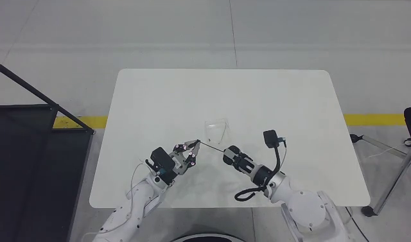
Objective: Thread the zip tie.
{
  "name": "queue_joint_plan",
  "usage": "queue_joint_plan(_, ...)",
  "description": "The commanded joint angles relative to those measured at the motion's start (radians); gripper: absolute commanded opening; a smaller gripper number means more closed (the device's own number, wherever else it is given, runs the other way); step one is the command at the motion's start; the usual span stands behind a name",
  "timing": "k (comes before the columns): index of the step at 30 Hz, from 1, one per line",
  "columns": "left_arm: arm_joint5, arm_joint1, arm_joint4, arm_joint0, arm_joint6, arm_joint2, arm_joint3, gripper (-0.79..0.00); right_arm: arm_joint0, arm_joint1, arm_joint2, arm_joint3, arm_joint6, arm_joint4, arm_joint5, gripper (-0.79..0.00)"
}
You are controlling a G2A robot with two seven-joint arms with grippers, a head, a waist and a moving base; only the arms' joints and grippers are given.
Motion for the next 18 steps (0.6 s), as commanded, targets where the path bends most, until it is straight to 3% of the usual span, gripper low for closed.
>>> queue_joint_plan(1, 0.001, 0.000, -0.003, 0.000, -0.002, 0.000, 0.000, -0.785, -0.002, 0.001, 0.001, 0.000, -0.001, 0.005, -0.006, -0.785)
queue_joint_plan(18, -0.002, -0.001, 0.001, -0.003, -0.003, 0.001, 0.003, -0.785, -0.006, 0.008, 0.001, -0.001, -0.007, 0.012, -0.013, -0.785)
